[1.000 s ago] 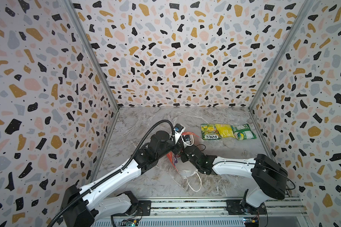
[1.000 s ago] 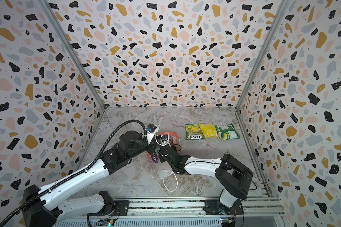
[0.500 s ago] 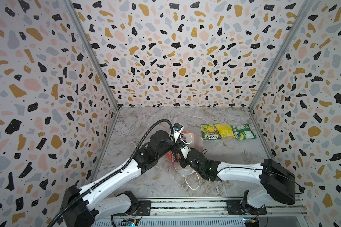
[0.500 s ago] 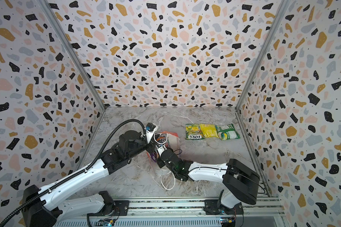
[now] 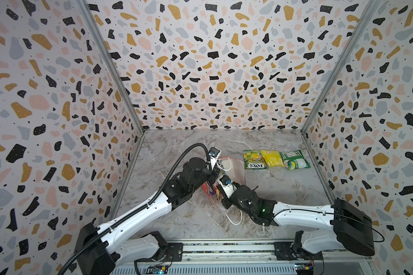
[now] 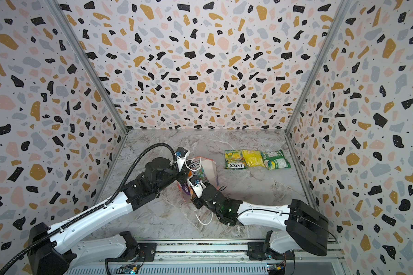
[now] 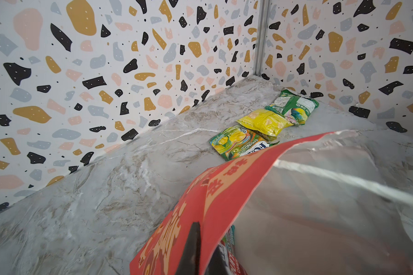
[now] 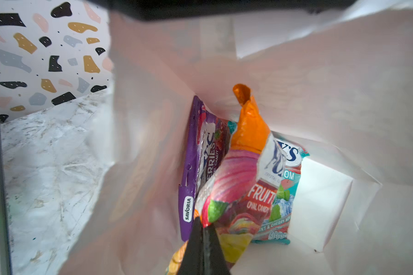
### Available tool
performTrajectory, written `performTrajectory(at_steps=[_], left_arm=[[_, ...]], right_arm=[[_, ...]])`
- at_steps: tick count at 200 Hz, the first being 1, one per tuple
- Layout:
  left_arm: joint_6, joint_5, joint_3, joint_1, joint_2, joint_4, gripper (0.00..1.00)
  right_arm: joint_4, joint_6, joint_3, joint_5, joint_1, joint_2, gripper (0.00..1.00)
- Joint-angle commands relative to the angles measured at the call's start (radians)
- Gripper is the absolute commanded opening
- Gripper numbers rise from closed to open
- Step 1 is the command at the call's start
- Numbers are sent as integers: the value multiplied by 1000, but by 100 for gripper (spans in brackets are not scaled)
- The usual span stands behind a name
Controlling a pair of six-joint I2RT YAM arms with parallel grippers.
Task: Take the snacks out of the paper bag
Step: Pick up the snack from the paper bag.
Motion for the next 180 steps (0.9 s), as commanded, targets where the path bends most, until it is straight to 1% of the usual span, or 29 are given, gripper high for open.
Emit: performTrajectory(at_steps=[1,46,86,147,166,180], left_arm=[[-14,-46,34,3,10,19,0],[2,-46,51,5,18,15,0],[5,-55,53,5,23,18,0],[3,-109,70,6,47,21,0],[2,-113,78,11,47,31,0],[1,-115,80,12,51,43,0]], right_arm=[[59,-46,-17,-11,5,-77,0],[43,-107,-62,-12,5,-202,0],[51,-122,-95,9,4,-301,0],[3,-161,-107,-90,2,-446,0],[-14,-175,-122,-100,3,-487,0],[-8,-176,-134,-80,3,-514,0]])
